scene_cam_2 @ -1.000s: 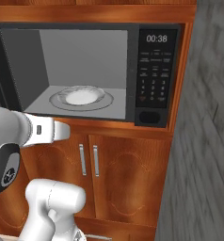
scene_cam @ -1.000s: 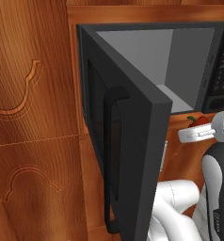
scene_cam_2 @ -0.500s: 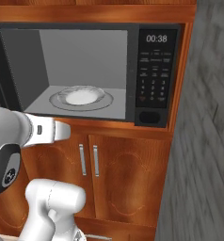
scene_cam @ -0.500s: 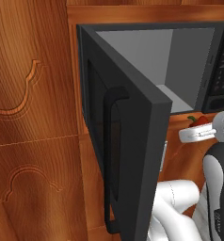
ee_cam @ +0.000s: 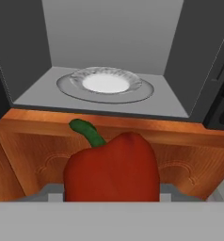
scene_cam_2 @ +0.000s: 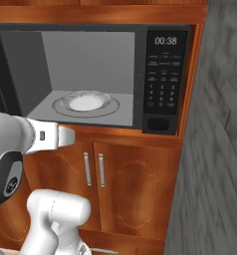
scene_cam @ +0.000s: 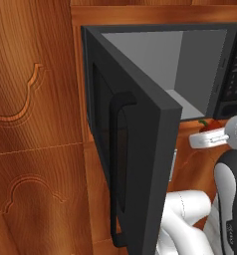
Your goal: Pick the bell pepper from the counter and place it in the microwave. Then turn on the microwave.
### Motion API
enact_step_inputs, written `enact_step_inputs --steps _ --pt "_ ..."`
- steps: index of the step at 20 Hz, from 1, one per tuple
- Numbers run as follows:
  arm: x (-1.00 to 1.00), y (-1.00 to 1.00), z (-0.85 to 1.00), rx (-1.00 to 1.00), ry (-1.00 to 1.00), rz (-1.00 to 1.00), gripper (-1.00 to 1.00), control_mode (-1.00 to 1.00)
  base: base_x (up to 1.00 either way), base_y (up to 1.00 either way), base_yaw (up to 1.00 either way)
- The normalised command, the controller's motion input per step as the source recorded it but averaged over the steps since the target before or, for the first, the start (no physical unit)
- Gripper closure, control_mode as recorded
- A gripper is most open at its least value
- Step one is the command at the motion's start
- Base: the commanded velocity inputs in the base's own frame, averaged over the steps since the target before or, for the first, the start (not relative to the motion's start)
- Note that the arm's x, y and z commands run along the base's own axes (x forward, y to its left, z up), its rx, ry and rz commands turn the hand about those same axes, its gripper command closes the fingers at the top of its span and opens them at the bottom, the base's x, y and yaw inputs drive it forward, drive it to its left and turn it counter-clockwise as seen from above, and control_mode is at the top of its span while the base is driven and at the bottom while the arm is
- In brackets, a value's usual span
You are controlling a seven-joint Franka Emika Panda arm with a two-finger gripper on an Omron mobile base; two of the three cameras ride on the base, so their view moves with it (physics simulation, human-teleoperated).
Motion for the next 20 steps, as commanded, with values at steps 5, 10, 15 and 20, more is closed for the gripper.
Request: enact_step_inputs --steps 5,10,15,20 --pt "0.09 -0.02 0.00 0.00 -0.03 0.00 1.00 -1.00 0.00 0.00 0.00" --pt "0.11 0.00 0.00 0.00 -0.07 0.00 1.00 -1.00 0.00 0.00 0.00" --pt "0.08 0.00 0.02 0.00 -0.07 0.00 1.00 -1.00 0.00 0.00 0.00" --pt "0.16 0.00 0.05 0.00 -0.01 0.00 1.00 -1.00 0.00 0.00 0.00"
